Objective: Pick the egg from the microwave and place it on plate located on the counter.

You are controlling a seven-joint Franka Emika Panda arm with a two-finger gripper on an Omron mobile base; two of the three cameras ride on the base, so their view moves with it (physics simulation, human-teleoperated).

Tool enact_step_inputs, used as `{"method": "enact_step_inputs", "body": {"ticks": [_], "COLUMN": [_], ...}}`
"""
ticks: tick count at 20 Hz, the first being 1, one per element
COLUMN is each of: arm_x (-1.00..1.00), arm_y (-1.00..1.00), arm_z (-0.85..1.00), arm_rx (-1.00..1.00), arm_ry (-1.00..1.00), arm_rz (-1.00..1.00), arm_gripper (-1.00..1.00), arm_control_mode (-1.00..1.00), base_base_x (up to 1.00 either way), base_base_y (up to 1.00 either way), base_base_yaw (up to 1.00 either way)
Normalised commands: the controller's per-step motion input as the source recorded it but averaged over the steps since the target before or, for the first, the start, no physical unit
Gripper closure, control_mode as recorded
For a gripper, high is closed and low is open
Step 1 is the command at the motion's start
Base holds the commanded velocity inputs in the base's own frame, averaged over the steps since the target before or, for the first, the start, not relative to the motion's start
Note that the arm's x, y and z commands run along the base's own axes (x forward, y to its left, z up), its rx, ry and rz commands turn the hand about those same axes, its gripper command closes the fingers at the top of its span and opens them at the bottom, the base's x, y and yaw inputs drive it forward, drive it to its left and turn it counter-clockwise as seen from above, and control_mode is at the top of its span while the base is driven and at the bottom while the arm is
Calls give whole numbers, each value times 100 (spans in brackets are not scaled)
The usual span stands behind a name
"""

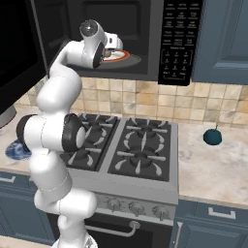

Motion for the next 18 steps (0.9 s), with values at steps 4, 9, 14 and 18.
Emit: {"method": "enact_step_inputs", "body": {"ticks": [4,9,14,18], "arm_x": [15,22,9,1], "arm_y": [0,0,0,0], "arm_z": [0,0,-1,0], "arm_rx": [0,0,0,0], "arm_ry": [0,2,3,2], "arm_rz": [0,0,0,0], "arm_gripper": [-100,-100,100,100], "arm_control_mode": [-100,-100,-100,-100], "base_base_x": [0,0,0,0], "base_base_y": [0,0,0,0], "base_base_yaw": [0,0,0,0]}}
